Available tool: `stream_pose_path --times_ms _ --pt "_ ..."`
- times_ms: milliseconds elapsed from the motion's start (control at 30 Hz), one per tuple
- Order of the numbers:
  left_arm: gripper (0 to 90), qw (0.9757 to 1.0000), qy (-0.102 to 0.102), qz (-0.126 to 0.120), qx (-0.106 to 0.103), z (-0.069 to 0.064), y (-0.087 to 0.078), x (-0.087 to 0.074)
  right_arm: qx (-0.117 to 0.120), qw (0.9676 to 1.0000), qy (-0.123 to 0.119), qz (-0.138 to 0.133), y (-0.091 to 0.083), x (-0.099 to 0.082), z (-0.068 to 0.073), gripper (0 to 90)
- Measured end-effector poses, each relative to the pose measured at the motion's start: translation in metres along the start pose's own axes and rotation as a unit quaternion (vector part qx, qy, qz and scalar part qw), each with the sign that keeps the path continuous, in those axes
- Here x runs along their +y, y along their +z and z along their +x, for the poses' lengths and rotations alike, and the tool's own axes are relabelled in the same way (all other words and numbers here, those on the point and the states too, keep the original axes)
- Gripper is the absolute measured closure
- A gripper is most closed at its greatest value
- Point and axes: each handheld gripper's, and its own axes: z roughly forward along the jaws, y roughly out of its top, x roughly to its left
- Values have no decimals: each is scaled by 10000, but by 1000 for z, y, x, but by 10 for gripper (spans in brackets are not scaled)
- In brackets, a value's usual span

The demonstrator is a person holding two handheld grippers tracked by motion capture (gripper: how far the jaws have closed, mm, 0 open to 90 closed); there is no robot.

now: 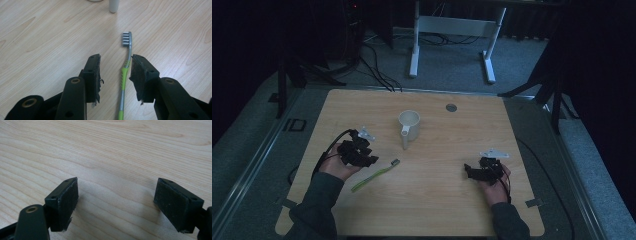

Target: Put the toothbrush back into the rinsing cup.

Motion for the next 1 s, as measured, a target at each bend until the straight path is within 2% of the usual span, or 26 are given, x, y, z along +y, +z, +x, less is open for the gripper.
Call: stream_pose_path --times_ms 600,800,1000 --pt "597 9997 35 239 -48 -2 6 5 -1 10000 -8 -5 0 0 0 192" --pt "596 9994 145 314 -81 -3 8 7 1 10000 -2 -4 0 0 0 192" --pt "597 9991 139 391 -79 -3 9 7 0 10000 1 -1 0 0 0 192"
